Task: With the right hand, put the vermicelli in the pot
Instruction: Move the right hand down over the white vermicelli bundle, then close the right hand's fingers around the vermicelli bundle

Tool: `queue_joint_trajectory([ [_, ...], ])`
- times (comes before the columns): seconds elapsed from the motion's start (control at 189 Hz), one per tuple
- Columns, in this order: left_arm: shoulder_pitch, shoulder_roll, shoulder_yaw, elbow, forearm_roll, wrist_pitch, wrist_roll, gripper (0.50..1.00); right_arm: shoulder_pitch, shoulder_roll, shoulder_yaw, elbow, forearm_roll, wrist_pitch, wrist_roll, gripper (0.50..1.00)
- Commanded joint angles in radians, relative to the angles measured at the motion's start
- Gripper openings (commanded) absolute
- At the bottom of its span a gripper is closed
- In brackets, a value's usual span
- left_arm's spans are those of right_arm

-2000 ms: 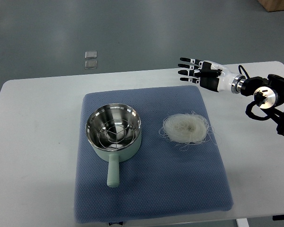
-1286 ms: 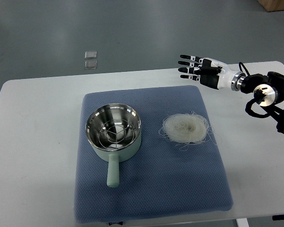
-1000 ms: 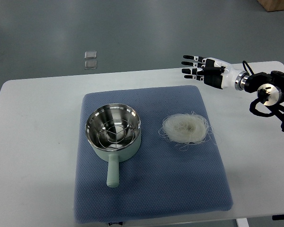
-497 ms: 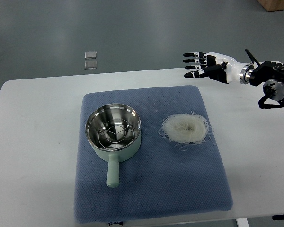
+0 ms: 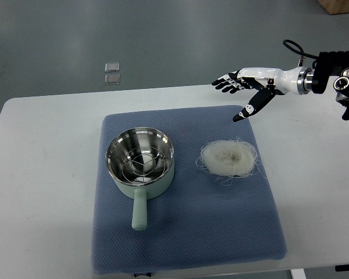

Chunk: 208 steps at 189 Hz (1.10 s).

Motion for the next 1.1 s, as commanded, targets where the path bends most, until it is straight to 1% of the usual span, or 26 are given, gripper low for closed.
queue_joint_trajectory([
  [0.0, 0.000, 0.000, 0.000, 0.000, 0.000, 0.000, 0.000, 1.000, 0.008, -0.002, -0.001, 0.020, -0.066, 0.036, 0.000, 0.928],
  [0.238, 0.000, 0.000, 0.000, 0.000, 0.000, 0.000, 0.000, 1.000, -0.003, 0.001, -0.083, 0.095, -0.316, 0.036, -0.002, 0.928],
  [0.296, 0.000, 0.000, 0.000, 0.000, 0.000, 0.000, 0.000, 1.000, -0.006, 0.002, -0.099, 0.096, -0.355, 0.010, -0.002, 0.928],
  [0.381, 0.000, 0.000, 0.000, 0.000, 0.000, 0.000, 0.000, 1.000, -0.010, 0.004, -0.103, 0.110, -0.365, -0.008, -0.002, 0.928],
  [0.503, 0.000, 0.000, 0.000, 0.000, 0.000, 0.000, 0.000, 1.000, -0.023, -0.007, -0.120, 0.171, -0.365, -0.027, -0.002, 0.928],
  [0.593, 0.000, 0.000, 0.000, 0.000, 0.000, 0.000, 0.000, 1.000, -0.026, 0.001, -0.133, 0.188, -0.365, -0.050, -0.005, 0.928],
  [0.778, 0.000, 0.000, 0.000, 0.000, 0.000, 0.000, 0.000, 1.000, -0.053, 0.019, -0.146, 0.191, -0.376, -0.123, -0.005, 0.928],
  [0.942, 0.000, 0.000, 0.000, 0.000, 0.000, 0.000, 0.000, 1.000, -0.066, 0.029, -0.146, 0.190, -0.437, -0.160, -0.005, 0.928],
  [1.095, 0.000, 0.000, 0.000, 0.000, 0.000, 0.000, 0.000, 1.000, -0.081, 0.036, -0.156, 0.190, -0.460, -0.177, -0.005, 0.928],
])
